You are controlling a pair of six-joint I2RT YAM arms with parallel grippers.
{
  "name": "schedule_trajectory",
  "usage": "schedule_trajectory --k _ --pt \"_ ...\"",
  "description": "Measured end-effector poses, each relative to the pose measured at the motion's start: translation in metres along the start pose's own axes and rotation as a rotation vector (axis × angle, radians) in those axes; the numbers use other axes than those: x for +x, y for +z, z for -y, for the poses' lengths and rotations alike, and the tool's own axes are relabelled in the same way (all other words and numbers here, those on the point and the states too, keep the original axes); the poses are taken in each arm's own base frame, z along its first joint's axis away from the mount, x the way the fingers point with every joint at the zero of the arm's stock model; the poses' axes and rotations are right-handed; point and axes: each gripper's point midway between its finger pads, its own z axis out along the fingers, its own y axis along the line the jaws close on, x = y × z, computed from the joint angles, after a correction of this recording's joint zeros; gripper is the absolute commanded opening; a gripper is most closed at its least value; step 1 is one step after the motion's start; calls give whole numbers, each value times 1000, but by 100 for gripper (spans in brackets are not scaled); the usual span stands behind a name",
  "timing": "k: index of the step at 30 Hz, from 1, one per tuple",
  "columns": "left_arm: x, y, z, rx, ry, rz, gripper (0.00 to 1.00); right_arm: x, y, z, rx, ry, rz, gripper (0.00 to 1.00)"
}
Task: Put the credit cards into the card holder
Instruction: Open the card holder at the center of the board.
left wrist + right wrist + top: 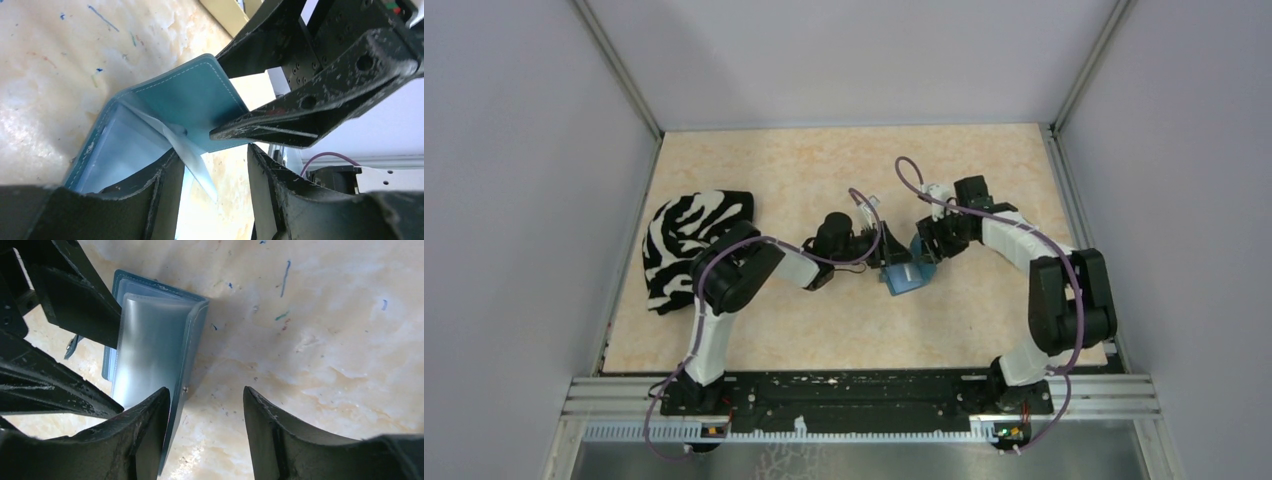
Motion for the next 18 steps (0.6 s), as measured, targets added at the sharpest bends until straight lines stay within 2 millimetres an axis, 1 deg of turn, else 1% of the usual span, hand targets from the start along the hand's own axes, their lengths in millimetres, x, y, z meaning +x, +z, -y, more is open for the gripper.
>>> schedule_trajectory --k 4,7,8,11,13,15,18 --pt "-3 3 9 48 -18 23 54 -5 -12 4 -20 26 39 56" --pt "-4 4 13 70 -29 34 55 -9 -19 2 -38 31 68 56" --pt "-4 5 14 76 -33 36 54 -10 -21 1 -46 29 75 57" --pt "-4 6 17 90 -43 41 54 -11 -27 -4 -89 25 93 74" --pt "-4 7 17 98 -55 47 53 -12 -32 -3 -103 18 108 82" --pt "-5 10 19 113 -69 51 51 -13 -37 0 -109 5 124 86" --pt "-7 15 18 117 -93 58 47 -17 -45 1 -120 -21 156 87"
